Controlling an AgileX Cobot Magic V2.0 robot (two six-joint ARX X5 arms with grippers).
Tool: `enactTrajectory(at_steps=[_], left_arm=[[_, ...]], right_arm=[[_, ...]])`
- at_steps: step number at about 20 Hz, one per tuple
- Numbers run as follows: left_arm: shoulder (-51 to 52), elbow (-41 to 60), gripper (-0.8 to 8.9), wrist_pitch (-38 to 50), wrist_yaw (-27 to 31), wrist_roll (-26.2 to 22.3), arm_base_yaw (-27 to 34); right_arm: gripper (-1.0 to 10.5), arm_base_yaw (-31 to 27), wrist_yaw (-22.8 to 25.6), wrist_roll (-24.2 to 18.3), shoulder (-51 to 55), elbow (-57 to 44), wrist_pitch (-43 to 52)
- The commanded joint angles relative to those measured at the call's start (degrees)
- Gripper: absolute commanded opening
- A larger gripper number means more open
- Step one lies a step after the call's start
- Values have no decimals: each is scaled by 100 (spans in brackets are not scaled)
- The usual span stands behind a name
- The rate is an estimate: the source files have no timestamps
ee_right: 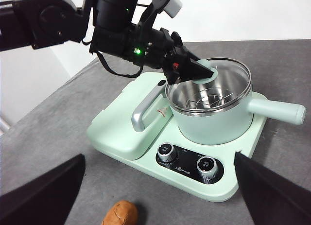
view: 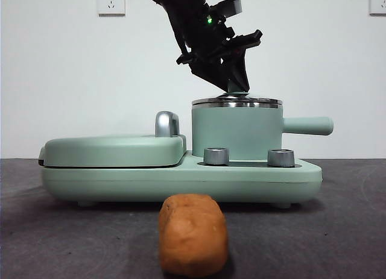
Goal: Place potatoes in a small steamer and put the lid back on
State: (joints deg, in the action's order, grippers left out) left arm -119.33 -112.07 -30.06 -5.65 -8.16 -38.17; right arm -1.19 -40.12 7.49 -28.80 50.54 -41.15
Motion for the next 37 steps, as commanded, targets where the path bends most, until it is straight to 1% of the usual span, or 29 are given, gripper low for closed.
enactTrajectory(at_steps=[1,3,6,9,12,14,16,18,21,24,27,28,30,34,37], left_arm=[[-133,-629,14,-219,33,7,-46],[-131,-1154,14,-643,33,7,-39],[-2,-1714,14,-1196,33,7,46],[313,-1786,14,-1668,33,-57,168],[590,-1786,15,-2216,33,-205,415],[710,-1786,15,-2452,33,-210,616],[782,-1786,15,-2594,33,-210,837],[822,-1786,15,-2695,33,-210,1069],[833,-1786,15,-2833,33,-210,1373],[833,-1784,15,-2861,31,-278,1604],[833,-1784,15,-2863,26,-319,1790],[833,-1784,15,-2863,24,-319,1834],[833,-1784,15,-2863,22,-321,1882],[831,-1784,15,-2861,4,-321,1932],[831,-1784,15,-2848,0,-321,1947]], right_arm=[[489,-2,46,-44,-35,90,39],[489,0,157,-33,-35,90,-22],[489,35,153,153,-120,92,-227],[488,264,157,455,-387,92,-214],[488,728,234,726,-804,92,-214],[488,1224,525,837,-1137,92,-216],[488,1827,863,1145,-1526,92,-212],[488,2463,1204,1327,-1974,92,-164],[488,3410,1569,1615,-2785,94,7],[488,4096,1779,1915,-3578,122,249],[488,4577,1821,1974,-4498,433,177],[488,4693,1917,1971,-4763,579,133],[488,4909,2284,1934,-5372,1021,-168],[488,5176,2719,1611,-6424,1821,-800],[487,5316,2756,1598,-6988,2061,-815]])
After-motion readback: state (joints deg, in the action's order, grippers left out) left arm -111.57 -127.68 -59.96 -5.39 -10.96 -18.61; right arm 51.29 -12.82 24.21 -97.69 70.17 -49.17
